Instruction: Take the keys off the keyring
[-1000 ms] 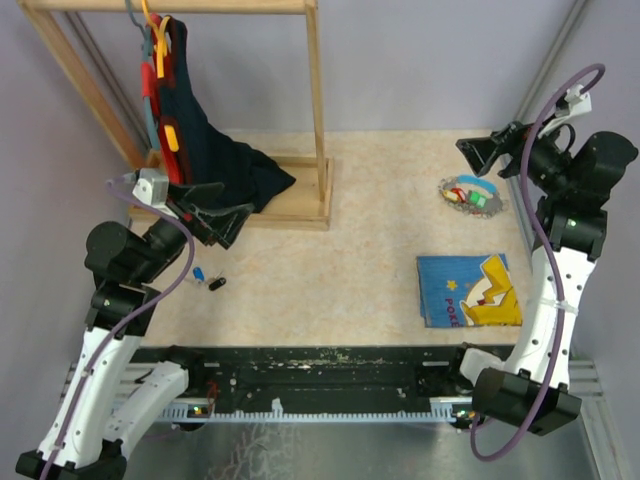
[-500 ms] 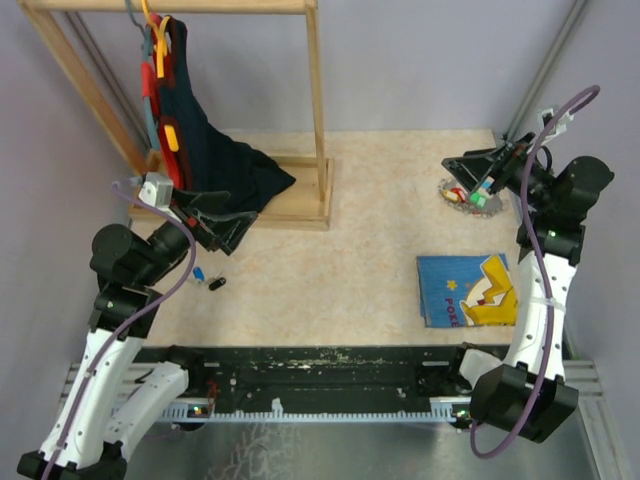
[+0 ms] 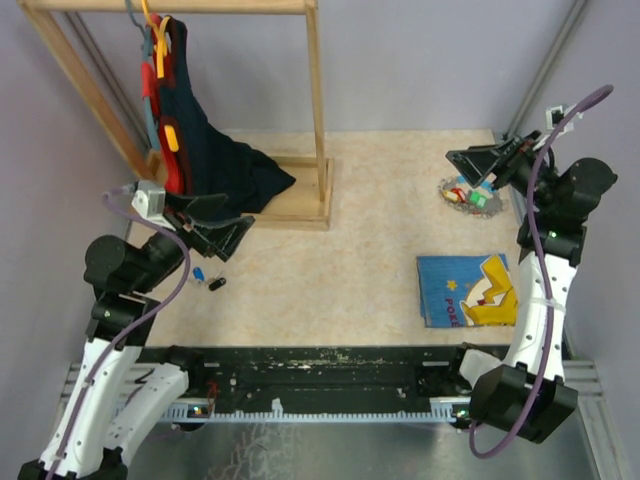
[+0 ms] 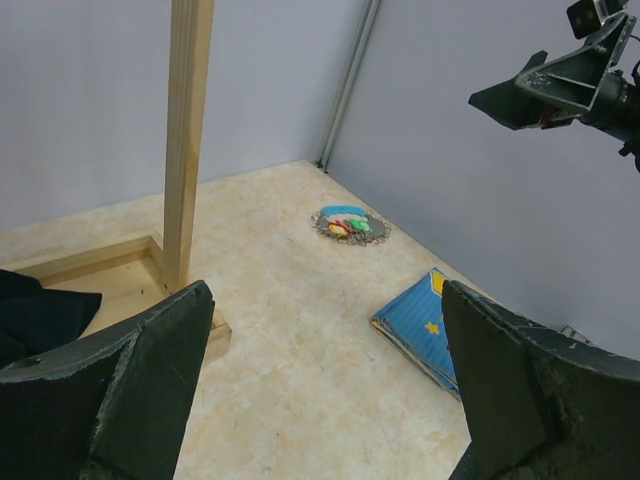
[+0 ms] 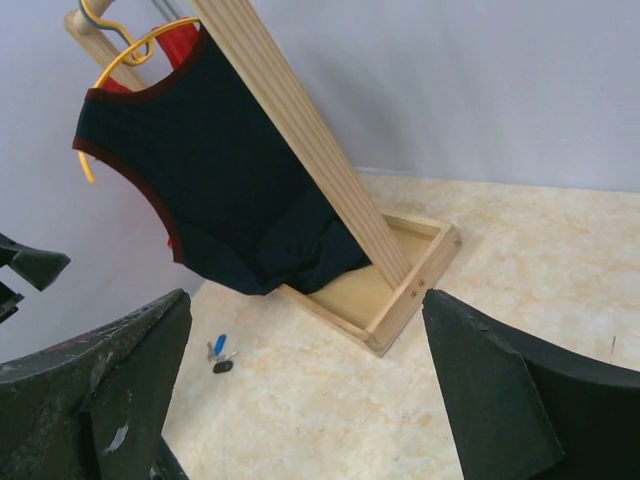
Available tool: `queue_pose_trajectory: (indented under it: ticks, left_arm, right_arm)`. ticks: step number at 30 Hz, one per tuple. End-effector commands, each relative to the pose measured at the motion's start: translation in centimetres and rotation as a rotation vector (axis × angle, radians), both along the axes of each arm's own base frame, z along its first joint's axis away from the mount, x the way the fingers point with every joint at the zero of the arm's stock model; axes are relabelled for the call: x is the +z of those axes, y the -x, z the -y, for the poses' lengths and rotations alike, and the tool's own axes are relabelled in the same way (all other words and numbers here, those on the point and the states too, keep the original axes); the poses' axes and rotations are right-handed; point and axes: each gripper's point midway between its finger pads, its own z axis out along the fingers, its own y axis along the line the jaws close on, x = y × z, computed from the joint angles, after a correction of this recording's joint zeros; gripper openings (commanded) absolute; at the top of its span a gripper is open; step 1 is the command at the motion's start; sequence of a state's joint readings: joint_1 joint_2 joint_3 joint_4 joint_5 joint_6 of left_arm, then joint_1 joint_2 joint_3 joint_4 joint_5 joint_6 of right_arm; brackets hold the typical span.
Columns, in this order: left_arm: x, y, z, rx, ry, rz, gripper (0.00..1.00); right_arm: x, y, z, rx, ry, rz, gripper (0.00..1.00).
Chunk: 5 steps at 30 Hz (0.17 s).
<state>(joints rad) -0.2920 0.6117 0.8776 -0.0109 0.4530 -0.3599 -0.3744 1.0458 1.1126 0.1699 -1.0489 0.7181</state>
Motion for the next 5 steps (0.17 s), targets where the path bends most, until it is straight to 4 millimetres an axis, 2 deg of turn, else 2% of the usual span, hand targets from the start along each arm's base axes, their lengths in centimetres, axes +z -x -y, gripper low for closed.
queue_pose_trajectory:
  ticks: [1, 5]
  left_arm:
    - [-0.6, -0.3, 0.3, -0.014, -0.001, 0.009, 1.0]
    - [-1.6, -0.7, 0.4, -0.015, -0.008, 0.006, 1.0]
  right_arm:
    - [2.0, -0.4, 1.1, -0.056, 0.077, 0.112, 0.99]
    - [1.1, -1.0, 1.9, -0.093, 0.083, 0.094, 0.99]
